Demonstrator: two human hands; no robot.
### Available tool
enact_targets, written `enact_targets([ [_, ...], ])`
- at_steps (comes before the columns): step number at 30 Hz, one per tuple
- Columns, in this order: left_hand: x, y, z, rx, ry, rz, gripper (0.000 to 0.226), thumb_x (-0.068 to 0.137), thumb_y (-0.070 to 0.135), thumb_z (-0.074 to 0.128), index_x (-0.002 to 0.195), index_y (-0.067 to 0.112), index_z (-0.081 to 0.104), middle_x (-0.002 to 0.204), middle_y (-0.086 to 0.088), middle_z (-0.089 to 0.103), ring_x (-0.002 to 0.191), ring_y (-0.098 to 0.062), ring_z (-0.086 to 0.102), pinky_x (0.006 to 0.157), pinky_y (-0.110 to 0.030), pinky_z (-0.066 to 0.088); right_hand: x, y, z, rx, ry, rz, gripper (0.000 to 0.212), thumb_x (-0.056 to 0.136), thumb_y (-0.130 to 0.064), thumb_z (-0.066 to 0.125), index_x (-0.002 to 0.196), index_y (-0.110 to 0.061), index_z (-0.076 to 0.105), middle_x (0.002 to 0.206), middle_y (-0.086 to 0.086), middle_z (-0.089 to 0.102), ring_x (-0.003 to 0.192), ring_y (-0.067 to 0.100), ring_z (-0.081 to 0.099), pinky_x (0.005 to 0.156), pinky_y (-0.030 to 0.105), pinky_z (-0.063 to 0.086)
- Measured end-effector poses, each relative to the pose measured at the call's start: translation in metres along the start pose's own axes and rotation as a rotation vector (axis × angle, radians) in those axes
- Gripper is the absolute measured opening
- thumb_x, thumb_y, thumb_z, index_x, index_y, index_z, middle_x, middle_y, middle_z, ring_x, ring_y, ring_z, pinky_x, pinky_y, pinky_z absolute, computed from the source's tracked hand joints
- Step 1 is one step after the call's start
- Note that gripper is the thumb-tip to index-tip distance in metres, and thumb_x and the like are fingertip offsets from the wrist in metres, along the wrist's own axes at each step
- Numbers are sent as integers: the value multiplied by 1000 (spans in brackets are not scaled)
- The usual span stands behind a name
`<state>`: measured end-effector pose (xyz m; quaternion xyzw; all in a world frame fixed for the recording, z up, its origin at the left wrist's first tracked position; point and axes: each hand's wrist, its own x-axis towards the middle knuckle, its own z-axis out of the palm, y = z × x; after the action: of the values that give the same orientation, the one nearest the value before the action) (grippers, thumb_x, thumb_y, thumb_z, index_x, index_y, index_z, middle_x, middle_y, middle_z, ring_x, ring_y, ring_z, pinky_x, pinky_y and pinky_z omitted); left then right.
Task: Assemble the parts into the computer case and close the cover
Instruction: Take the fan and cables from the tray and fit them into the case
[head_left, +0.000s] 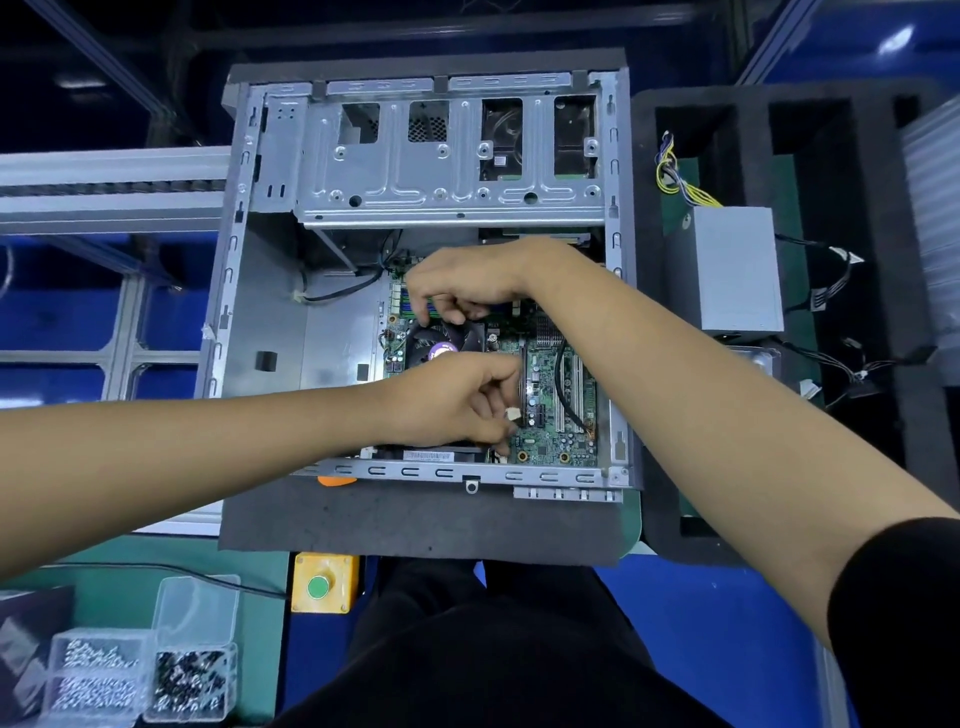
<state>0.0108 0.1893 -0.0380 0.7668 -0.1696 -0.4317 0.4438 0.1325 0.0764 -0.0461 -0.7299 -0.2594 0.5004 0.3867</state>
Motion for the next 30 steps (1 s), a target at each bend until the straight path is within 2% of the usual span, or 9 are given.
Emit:
enact_targets([
  [4, 2, -3, 0, 99, 35, -15, 21, 91, 6, 72, 89, 4, 51, 85, -15, 72, 77, -17, 76, 70, -33, 60, 1, 1, 1, -5, 2, 14, 25, 102, -26, 48, 83, -15, 61, 54, -4, 53, 45, 14, 34, 46, 23, 33],
  [8, 4, -1, 1, 377, 44, 21, 14, 101, 21, 61, 91, 17, 53, 83, 5, 76, 77, -1, 71, 71, -27, 57, 1, 0, 0, -6, 5, 13, 27, 104, -26, 45, 84, -15, 60, 53, -7, 56, 44, 14, 35, 47, 24, 34],
  [11, 9, 6, 1, 545, 18, -3, 11, 102, 24, 57, 94, 18, 55, 81, 8, 74, 79, -7, 71, 72, -32, 57, 1, 0, 0, -6, 2, 14, 27, 104, -25, 44, 83, -19, 59, 48, -12, 56, 44, 14, 35, 48, 24, 34],
  [14, 20, 19, -1, 966, 20, -7, 12, 99, 33, 61, 96, 21, 61, 81, 1, 69, 76, -25, 68, 59, -32, 45, 1, 0, 0, -7, -2, 28, 27, 103, -27, 45, 83, -18, 59, 48, -11, 55, 43, 13, 35, 49, 26, 34],
  [18, 32, 36, 5, 1466, -75, 25, 4, 94, 22, 63, 98, 23, 64, 91, -5, 71, 69, -28, 59, 52, -30, 34, -3, -2, -1, 21, 9, 29, 26, 104, -27, 43, 84, -19, 57, 46, -15, 56, 37, 6, 39, 46, 23, 33],
  [21, 37, 36, 11, 1578, -200, 28, 5, 94, 23, 62, 98, 22, 65, 103, -3, 73, 93, -25, 68, 80, -31, 42, -3, -3, 0, 12, 16, 38, 28, 105, -29, 42, 84, -19, 57, 45, -14, 55, 36, 5, 39, 47, 23, 33],
  [24, 37, 31, 15, 1666, -195, 107, 11, 90, 14, 58, 95, 23, 63, 106, 3, 70, 104, -22, 60, 82, -34, 27, -1, -2, 0, 2, 18, 53, 31, 103, -35, 43, 85, -16, 59, 51, -7, 54, 40, 11, 39, 49, 24, 34],
  [27, 39, 22, 18, 1626, -166, 107, 18, 93, 16, 55, 105, 20, 67, 115, 3, 62, 122, -28, 41, 89, -39, 28, 2, -1, 0, -21, 23, 66, 36, 102, -42, 44, 90, -14, 63, 64, 5, 52, 47, 18, 35, 55, 29, 36],
  [30, 42, 17, 19, 1584, -174, 71, 12, 95, 20, 56, 99, 21, 66, 112, 5, 65, 124, -27, 39, 92, -40, 27, 5, 1, 0, -6, 28, 62, 37, 102, -43, 43, 99, -13, 65, 78, 12, 56, 52, 20, 35, 56, 31, 36],
])
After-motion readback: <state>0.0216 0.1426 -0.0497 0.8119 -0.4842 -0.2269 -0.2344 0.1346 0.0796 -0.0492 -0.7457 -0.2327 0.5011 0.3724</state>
